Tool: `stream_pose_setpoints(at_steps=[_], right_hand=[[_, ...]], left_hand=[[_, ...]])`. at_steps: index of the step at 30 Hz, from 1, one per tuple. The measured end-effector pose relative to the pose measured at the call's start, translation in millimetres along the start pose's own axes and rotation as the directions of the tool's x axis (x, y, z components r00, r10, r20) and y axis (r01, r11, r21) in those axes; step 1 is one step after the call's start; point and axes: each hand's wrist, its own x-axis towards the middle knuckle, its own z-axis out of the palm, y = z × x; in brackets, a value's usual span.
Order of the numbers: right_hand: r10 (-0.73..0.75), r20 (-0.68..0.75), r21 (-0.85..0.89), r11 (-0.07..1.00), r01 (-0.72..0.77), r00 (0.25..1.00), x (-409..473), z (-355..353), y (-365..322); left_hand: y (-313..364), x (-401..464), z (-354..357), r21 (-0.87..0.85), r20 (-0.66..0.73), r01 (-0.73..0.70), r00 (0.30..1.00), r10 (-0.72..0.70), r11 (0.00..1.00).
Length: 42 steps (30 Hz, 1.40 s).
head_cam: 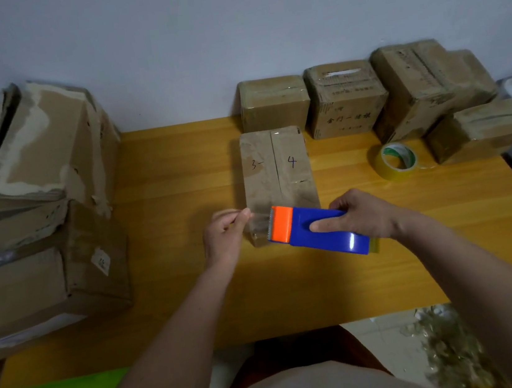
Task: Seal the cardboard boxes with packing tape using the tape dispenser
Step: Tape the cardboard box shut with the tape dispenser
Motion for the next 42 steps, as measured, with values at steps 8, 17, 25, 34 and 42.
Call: stream_pose_setpoints(at_steps=[8,17,25,34,42], right_hand=[[-0.04,0.144,0.178,0.984,0.014,0.989,-5.4,-10.3,-6.6],[0.009,0.173,0.17,0.985,-0.039,0.985,-7.9,-15.5,-8.4],[-0.01,0.141,0.144,0.989,-0.011,0.99,-9.3,-10.0,-8.8],[-0.01,0.133,0.084,0.997,-0.001,0.991,-8.5,-5.6,-8.3],[0.039,0.108,-0.055,0.998,-0.033,0.993,2.9,2.3,-5.4]], left_hand=[[-0.5,-4.3,-3.8,-0.092,-0.008,0.194,0.981,-0.195,0.977],[-12.1,-3.1,-18.4,0.352,0.066,-0.38,0.922,0.383,0.855],[-7.8,-10.5,-12.0,0.533,0.123,-0.376,0.921,0.37,0.758],[2.6,-20.6,7.0,-0.266,0.003,0.348,0.933,-0.36,0.899],[-2.6,-22.4,10.6,-0.227,-0.035,0.399,0.908,-0.417,0.889]])
